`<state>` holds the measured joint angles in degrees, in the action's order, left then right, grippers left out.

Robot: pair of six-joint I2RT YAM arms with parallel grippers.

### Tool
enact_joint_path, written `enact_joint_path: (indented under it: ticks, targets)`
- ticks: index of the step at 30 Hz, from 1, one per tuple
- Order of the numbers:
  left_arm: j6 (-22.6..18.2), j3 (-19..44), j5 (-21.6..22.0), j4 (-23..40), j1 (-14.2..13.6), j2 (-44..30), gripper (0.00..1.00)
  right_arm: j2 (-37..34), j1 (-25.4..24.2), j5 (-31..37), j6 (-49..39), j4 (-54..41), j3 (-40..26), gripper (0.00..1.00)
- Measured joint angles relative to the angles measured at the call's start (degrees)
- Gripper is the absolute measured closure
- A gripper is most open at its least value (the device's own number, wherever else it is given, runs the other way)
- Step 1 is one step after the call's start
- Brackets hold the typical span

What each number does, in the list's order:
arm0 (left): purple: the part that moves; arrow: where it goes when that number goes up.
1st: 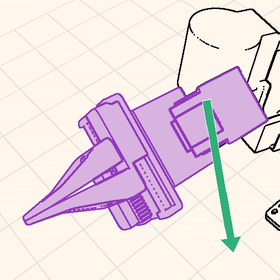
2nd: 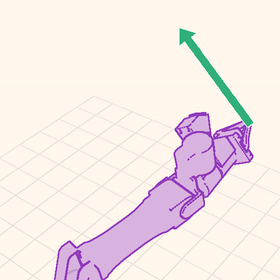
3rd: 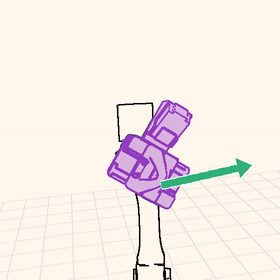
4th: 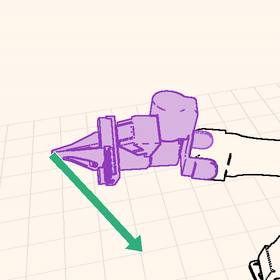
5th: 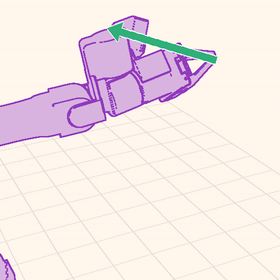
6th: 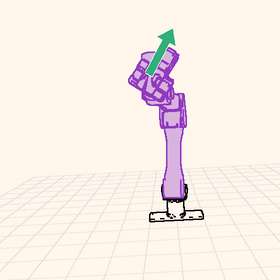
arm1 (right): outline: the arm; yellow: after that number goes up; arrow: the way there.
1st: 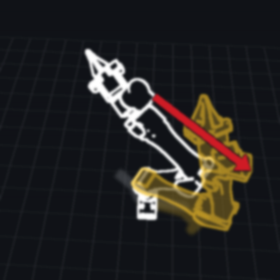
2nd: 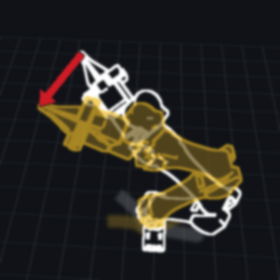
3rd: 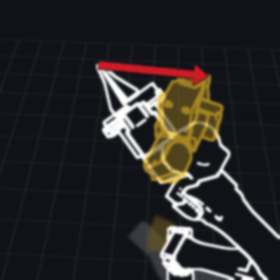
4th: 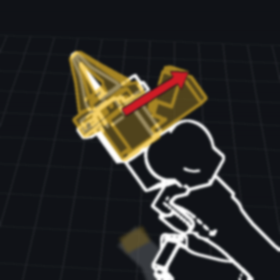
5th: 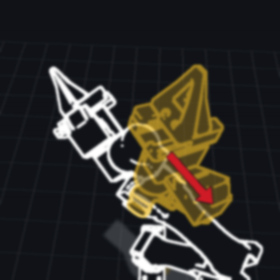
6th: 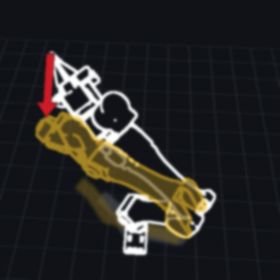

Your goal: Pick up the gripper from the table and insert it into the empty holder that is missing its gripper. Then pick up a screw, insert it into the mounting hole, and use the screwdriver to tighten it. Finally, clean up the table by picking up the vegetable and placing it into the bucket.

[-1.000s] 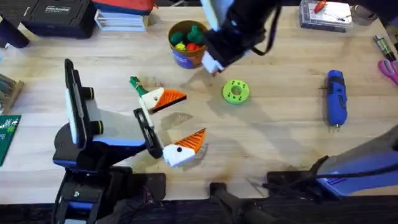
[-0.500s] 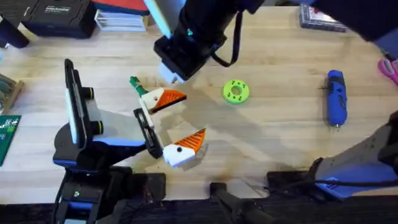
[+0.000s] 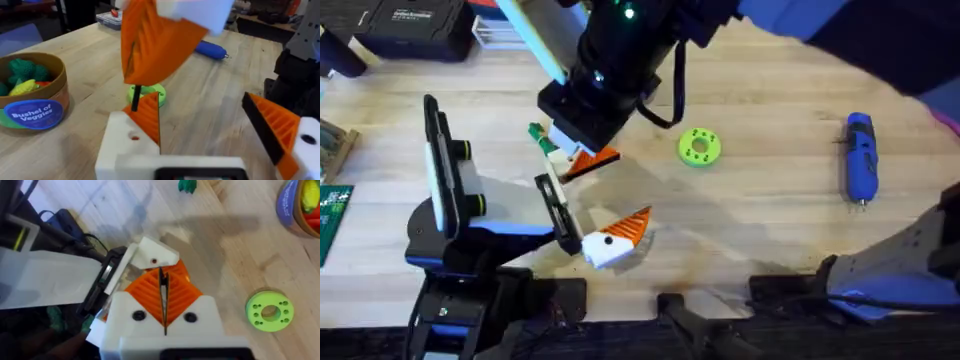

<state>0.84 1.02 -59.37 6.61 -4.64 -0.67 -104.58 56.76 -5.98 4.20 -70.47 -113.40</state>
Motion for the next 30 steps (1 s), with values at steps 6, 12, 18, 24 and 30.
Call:
enact_joint_path:
  ticks: [6,12,18,24,30]
  targets:
    - [0.00,0.00,0.00,0.00,0.00,0.00,0.015,-1.53,0.12,-1.58,-0.03,0.13,-0.02,0.994]
    - [0.00,0.00,0.00,0.00,0.00,0.00,0.015,-2.15,0.12,-2.29,-0.06,0.15,-0.02,0.994]
    - [0.00,0.00,0.00,0.00,0.00,0.00,0.015,-2.16,0.12,-2.49,-0.19,0.16,-0.02,0.994]
    - [0.00,0.00,0.02,0.00,0.00,0.00,0.015,-2.21,0.12,-2.49,-0.19,0.12,-0.02,0.994]
    - [0.02,0.00,0.00,0.00,0.00,0.00,0.015,-3.01,0.14,-2.62,-0.21,0.18,-0.02,0.994]
